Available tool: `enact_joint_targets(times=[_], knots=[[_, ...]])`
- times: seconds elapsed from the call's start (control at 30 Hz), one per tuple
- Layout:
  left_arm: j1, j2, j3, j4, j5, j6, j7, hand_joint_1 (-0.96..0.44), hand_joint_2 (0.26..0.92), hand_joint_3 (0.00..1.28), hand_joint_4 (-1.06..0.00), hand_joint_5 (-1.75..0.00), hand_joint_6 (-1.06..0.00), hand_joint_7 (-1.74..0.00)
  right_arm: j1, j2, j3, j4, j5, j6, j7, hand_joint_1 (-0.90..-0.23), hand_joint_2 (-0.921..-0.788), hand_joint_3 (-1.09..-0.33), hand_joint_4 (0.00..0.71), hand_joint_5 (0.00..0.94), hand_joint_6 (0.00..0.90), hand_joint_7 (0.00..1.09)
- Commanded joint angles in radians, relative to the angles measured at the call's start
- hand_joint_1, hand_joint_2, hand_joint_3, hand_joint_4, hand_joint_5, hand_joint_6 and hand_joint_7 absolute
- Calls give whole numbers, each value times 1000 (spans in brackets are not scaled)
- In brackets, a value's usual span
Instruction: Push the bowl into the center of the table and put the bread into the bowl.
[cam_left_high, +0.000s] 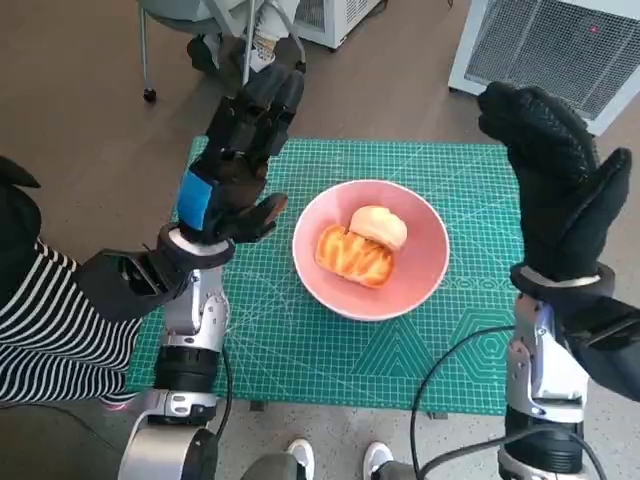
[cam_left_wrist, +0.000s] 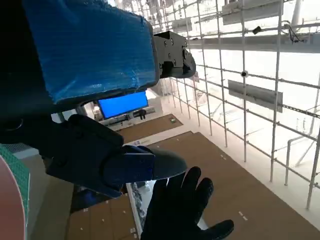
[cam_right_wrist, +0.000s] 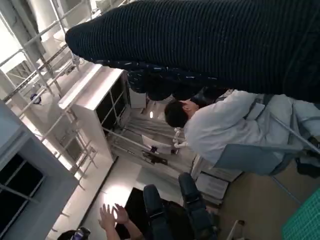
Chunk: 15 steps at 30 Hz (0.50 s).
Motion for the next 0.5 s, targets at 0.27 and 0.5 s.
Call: enact_joint_targets(times=[0.27, 0.5], knots=[[12, -2, -13, -11, 5, 9, 2, -650, 921, 450, -61, -5, 1, -368, 26, 5, -5, 9, 8, 3, 0, -690, -921, -703, 178, 0, 105, 403], [11, -3, -14, -4, -4, 14, -5, -646, 921, 450, -56, -2, 1, -358, 32, 6, -6, 14, 7, -4, 1, -693, -921, -697, 182, 2, 103, 398]])
